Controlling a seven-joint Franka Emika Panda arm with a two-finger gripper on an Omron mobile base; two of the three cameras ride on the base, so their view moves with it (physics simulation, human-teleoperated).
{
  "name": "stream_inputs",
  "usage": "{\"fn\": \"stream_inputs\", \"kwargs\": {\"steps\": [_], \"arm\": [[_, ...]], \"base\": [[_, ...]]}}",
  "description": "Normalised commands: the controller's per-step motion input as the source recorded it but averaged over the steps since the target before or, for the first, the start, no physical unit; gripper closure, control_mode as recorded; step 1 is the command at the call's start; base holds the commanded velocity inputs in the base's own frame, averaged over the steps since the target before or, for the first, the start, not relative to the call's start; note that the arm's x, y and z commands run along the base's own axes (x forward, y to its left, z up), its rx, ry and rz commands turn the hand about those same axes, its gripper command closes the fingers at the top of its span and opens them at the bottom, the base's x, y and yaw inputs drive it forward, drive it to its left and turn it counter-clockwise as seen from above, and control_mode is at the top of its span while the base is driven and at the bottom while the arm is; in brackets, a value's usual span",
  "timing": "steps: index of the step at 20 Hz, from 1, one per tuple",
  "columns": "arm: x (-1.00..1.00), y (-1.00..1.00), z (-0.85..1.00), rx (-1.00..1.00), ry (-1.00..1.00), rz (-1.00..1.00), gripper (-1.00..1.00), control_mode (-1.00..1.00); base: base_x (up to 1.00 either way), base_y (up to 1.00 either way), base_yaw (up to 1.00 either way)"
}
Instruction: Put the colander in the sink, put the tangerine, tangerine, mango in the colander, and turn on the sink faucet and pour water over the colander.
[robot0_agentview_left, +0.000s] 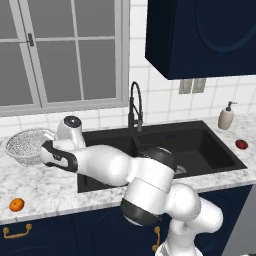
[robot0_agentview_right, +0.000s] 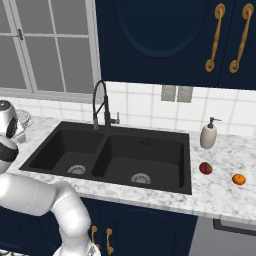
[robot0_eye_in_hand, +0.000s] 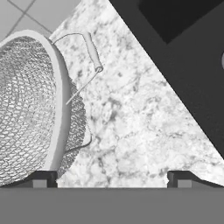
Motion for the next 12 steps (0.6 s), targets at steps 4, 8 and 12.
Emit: {"fn": "stream_inputs", "kwargs": {"steps": [4,8,12], "arm": [[0.00,-0.02,0.77,0.12,0.12,0.00,-1.00,-1.00],[0.05,0.09,0.16,0.02,0.03,0.00,-1.00,-1.00],[0.27,0.22,0.00,0.00,0.02,0.00,-1.00,-1.00]], "base": [[0.00,0.00,0.00],[0.00,0.00,0.00],[0.00,0.00,0.00]]}}
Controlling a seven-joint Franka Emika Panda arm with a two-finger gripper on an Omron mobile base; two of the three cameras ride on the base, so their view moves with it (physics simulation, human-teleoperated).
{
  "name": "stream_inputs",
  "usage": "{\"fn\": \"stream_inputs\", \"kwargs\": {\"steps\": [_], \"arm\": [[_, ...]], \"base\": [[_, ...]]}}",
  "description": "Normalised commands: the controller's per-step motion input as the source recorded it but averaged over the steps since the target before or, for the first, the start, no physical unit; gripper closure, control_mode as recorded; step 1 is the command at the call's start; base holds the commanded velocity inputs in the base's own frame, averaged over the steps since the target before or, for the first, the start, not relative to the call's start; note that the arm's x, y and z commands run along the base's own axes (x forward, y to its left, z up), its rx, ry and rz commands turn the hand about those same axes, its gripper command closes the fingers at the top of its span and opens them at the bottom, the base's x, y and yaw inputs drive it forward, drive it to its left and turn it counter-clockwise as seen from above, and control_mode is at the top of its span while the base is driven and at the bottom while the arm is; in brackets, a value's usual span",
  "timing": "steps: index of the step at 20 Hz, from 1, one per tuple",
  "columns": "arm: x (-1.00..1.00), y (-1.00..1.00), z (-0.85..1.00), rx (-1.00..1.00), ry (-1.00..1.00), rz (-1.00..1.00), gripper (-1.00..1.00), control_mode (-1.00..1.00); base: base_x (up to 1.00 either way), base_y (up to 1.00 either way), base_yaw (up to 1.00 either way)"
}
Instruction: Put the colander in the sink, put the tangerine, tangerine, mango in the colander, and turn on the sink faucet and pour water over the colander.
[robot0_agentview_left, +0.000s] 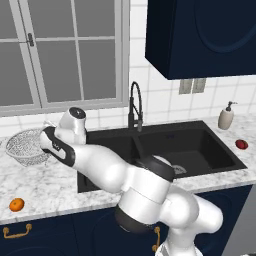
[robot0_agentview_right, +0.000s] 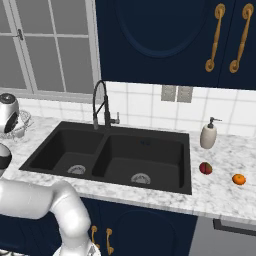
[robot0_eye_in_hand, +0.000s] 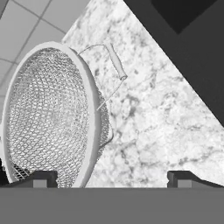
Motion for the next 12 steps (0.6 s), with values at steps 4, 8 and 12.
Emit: {"fn": "stream_inputs", "kwargs": {"steps": [4,8,12], "arm": [[0.45,0.40,0.00,0.00,0.05,0.00,-1.00,-1.00],[0.40,0.34,0.00,0.00,0.14,-0.01,-1.00,-1.00],[0.41,0.34,-0.02,-0.03,0.17,-0.02,-1.00,-1.00]], "base": [[0.00,0.00,0.00],[0.00,0.00,0.00],[0.00,0.00,0.00]]}}
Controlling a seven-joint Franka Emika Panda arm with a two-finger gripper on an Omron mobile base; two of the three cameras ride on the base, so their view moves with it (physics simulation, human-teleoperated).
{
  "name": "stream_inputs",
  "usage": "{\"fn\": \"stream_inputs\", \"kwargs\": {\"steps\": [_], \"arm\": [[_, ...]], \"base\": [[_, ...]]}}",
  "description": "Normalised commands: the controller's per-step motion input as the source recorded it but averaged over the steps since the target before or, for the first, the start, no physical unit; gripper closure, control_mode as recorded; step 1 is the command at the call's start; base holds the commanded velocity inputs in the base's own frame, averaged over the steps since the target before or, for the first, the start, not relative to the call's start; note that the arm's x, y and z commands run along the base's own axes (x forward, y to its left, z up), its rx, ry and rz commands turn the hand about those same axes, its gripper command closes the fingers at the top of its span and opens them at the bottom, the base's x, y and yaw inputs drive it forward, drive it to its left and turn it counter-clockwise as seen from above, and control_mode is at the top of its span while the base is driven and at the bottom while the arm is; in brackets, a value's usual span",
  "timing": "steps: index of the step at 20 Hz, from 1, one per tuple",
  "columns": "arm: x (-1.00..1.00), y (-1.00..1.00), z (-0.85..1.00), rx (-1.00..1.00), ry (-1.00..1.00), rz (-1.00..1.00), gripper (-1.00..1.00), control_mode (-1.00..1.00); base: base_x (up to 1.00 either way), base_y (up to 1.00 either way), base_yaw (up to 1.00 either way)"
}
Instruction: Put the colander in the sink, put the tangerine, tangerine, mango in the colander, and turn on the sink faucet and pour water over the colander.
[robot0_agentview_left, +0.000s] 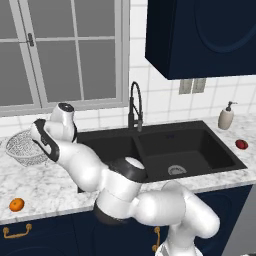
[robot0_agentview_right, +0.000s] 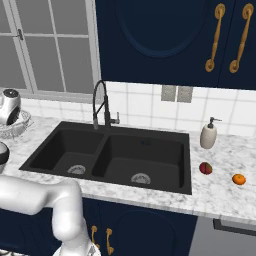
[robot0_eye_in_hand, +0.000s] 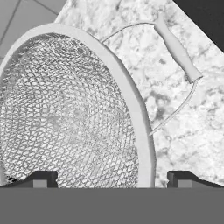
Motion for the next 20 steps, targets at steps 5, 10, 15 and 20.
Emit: {"fn": "stream_inputs", "kwargs": {"steps": [5,10,15,20], "arm": [[0.10,0.15,-0.16,-0.10,0.15,-0.01,-1.00,-1.00],[-0.05,0.02,-0.48,-0.18,0.06,-0.02,-1.00,-1.00],[-0.57,-0.05,-0.60,-0.13,0.00,-0.02,-1.00,-1.00],[-0.36,-0.32,-0.51,-0.02,0.00,-0.06,-1.00,-1.00]], "base": [[0.00,0.00,0.00],[0.00,0.00,0.00],[0.00,0.00,0.00],[0.00,0.00,0.00]]}}
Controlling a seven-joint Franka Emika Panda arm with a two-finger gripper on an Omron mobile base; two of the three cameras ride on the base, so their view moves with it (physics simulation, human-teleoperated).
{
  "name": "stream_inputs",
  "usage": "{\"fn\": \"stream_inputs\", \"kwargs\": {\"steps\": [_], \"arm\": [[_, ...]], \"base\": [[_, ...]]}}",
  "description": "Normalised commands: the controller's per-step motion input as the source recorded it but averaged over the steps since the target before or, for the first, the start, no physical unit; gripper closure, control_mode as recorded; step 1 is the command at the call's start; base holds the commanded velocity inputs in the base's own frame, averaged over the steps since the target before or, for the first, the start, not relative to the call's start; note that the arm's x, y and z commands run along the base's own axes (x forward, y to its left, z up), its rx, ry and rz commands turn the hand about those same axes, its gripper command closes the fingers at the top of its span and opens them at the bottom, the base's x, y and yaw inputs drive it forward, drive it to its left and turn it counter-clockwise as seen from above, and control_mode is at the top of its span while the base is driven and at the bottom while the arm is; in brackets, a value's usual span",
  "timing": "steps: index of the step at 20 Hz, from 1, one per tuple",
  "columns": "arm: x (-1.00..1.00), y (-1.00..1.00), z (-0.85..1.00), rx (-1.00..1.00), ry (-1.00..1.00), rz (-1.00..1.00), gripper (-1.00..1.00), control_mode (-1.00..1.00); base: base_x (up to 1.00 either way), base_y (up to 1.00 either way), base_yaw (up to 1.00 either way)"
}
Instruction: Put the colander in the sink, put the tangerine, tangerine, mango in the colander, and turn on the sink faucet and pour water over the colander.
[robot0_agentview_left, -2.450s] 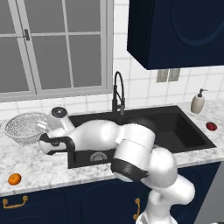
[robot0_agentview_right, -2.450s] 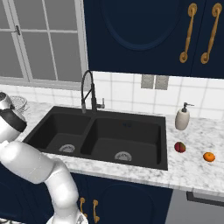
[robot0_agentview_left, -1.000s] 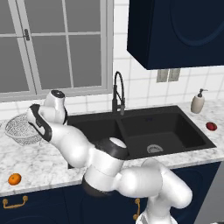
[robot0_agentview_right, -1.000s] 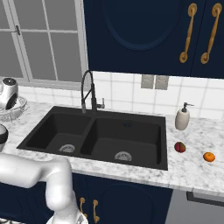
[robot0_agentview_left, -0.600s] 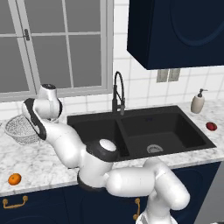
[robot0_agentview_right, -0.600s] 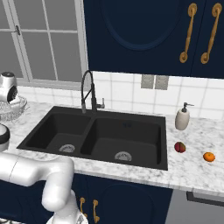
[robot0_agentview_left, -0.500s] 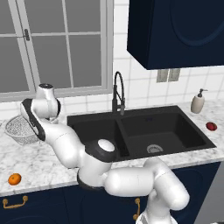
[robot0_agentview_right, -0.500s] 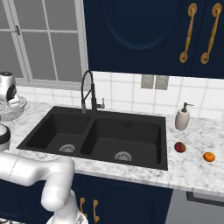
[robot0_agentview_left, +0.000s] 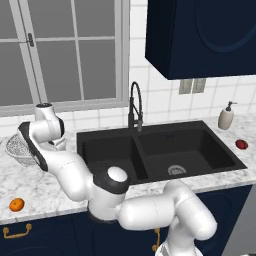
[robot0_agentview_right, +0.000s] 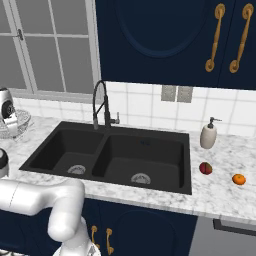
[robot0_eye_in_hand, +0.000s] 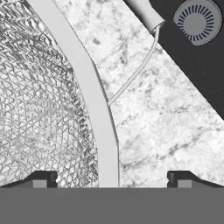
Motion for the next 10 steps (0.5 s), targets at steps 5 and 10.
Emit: {"fn": "stream_inputs", "kwargs": {"steps": [5,10], "arm": [[0.07,0.00,-0.47,0.00,0.00,-0.04,-1.00,-1.00],[0.02,0.09,-0.26,0.00,0.00,-0.11,1.00,-1.00]], "base": [[0.00,0.00,0.00],[0.00,0.00,0.00]]}}
